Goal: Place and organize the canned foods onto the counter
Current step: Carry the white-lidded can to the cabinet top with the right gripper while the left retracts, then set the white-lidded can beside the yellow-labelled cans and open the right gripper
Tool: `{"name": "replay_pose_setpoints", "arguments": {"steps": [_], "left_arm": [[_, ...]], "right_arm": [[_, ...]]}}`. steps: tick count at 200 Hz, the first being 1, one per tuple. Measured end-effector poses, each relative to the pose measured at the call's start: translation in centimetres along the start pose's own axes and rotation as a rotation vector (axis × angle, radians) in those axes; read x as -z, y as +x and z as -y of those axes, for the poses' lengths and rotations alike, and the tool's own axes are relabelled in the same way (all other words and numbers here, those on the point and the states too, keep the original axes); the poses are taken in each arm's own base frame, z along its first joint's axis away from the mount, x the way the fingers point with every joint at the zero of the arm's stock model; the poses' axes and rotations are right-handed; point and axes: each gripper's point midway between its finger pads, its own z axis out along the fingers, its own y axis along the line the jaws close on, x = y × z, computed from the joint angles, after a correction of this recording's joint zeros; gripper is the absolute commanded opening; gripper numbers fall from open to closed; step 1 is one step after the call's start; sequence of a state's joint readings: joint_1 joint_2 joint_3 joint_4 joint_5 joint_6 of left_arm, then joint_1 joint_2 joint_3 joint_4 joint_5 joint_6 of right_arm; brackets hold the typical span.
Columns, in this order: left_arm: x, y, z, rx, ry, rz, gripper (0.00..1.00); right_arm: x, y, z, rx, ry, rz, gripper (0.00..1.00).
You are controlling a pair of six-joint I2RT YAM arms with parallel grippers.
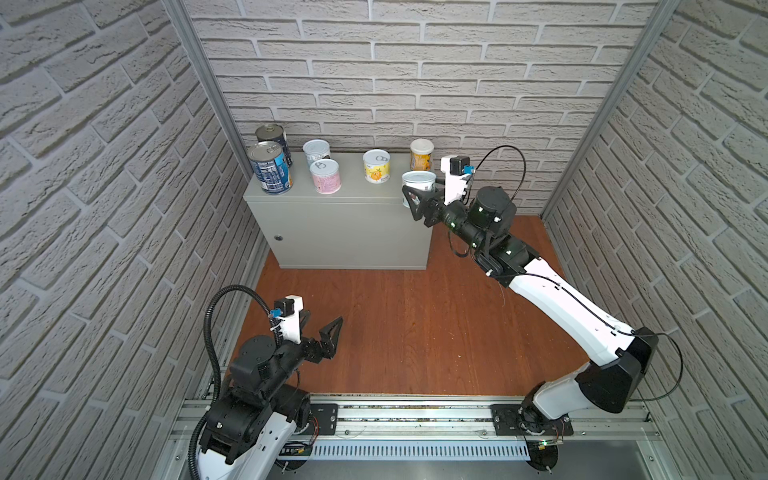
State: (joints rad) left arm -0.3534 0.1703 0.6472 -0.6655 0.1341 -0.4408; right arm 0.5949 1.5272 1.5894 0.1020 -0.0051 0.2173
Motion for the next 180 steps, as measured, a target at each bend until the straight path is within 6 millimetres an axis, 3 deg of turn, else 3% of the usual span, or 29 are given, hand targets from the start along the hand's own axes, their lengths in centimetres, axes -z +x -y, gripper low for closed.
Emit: {"name": "replay_pose_setpoints", "arguments": {"steps": [93,180], "left_arm": [[-0.2,0.3,-0.2,0.002,-0.006,-0.012,0.98],[-0.3,0.3,-0.3,0.002,-0.014,-0.014,0.98]], "right_arm": [[-4.8,1.3,3.8,0.095,0.113,0.052,0.63],[-7.7,4.3,8.4,0.134,0.244,0.064,0.65]]}}
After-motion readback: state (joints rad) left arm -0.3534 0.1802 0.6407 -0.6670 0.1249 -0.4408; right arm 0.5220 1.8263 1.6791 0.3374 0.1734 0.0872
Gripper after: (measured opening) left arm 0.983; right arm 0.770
